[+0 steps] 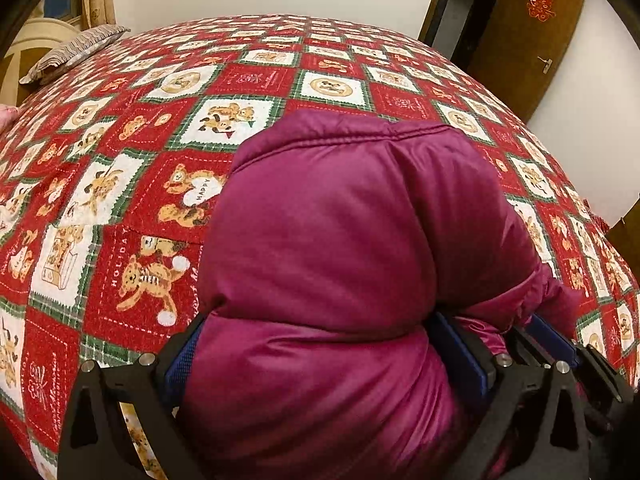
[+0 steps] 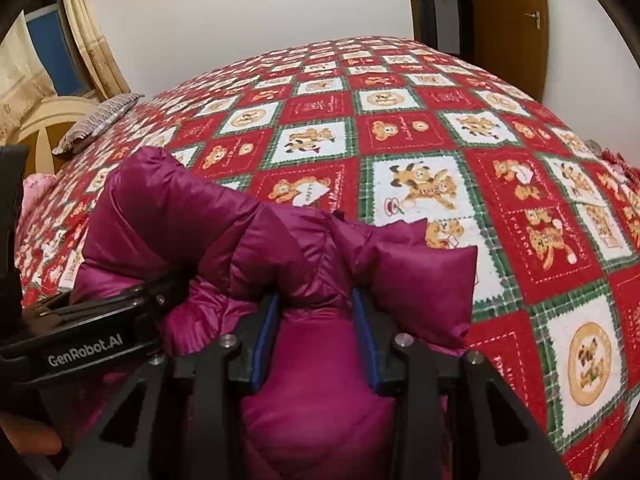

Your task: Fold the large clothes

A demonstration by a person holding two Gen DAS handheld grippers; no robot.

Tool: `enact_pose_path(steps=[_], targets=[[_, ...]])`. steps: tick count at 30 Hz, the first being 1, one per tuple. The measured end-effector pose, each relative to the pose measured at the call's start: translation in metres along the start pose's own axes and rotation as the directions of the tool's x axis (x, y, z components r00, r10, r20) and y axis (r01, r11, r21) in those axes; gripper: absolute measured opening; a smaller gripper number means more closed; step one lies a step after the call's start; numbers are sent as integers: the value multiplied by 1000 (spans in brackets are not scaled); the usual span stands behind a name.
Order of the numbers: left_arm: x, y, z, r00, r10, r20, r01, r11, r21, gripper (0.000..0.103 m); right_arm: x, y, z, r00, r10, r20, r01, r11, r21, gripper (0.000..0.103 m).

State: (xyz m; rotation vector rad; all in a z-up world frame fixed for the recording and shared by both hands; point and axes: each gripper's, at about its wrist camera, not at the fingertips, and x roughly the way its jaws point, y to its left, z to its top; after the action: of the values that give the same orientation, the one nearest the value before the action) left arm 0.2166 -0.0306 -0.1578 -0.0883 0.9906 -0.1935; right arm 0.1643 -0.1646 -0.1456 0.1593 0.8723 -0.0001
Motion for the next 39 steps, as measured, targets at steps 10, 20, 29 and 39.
enact_pose_path(steps=[10,20,29,39], targets=[[0,-2,0,1000,21,11,-21,999,24,103,-44,-3,25,1000,31,2,-31,999,31,41],[-2,-4,0,999,34,-2,-34,999,38,102,15,-11,31,994,45,-101,-28,985,170,45],[-20,-40,13,982,161,96,-185,916,356,102,14,-27,20,989,149,-15,-144,973,182,45],[-13,-8,35,999,-40,17,38,992,116,102,-4,-58,4,964,233,132,-264,907,329,45]])
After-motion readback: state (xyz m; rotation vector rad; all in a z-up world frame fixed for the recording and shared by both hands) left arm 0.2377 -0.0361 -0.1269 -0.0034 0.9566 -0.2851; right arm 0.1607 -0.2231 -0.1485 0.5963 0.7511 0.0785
